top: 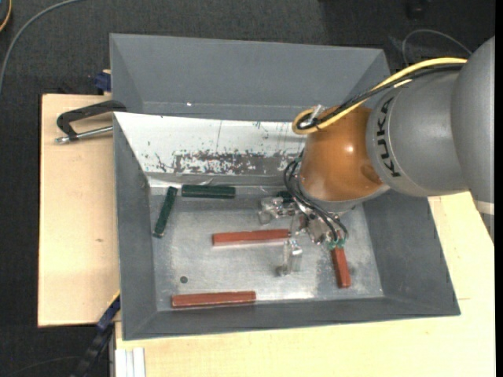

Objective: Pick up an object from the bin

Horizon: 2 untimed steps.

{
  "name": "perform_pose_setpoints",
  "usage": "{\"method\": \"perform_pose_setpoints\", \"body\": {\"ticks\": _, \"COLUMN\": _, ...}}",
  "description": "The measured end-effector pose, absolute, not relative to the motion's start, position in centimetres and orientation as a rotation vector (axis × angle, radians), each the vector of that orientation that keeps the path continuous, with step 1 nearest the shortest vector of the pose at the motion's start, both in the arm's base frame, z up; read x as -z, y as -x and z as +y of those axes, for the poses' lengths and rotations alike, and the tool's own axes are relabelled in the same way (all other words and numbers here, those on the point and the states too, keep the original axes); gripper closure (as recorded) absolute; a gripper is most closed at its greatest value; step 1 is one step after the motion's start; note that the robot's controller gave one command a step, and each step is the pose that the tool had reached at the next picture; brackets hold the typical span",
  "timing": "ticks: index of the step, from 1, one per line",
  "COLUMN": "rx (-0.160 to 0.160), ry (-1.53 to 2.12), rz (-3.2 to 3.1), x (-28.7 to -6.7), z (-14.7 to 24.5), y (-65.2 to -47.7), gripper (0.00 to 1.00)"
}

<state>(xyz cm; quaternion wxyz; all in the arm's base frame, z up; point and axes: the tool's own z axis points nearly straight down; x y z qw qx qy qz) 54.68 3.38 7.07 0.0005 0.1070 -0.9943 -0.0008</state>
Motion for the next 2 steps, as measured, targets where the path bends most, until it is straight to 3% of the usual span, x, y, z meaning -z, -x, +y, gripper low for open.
{"method": "perform_pose_setpoints", "body": {"ticks": 1, "rx": 0.002, "ry": -0.336, "rz": -3.123, "x": -7.1, "z": 3.4, "y": -54.7, "gripper": 1.00}}
{"method": "perform_pose_setpoints", "body": {"ticks": 2, "rx": -0.002, "ry": -0.706, "rz": -3.077, "x": -23.4, "z": 2.7, "y": -54.9, "gripper": 1.00}}
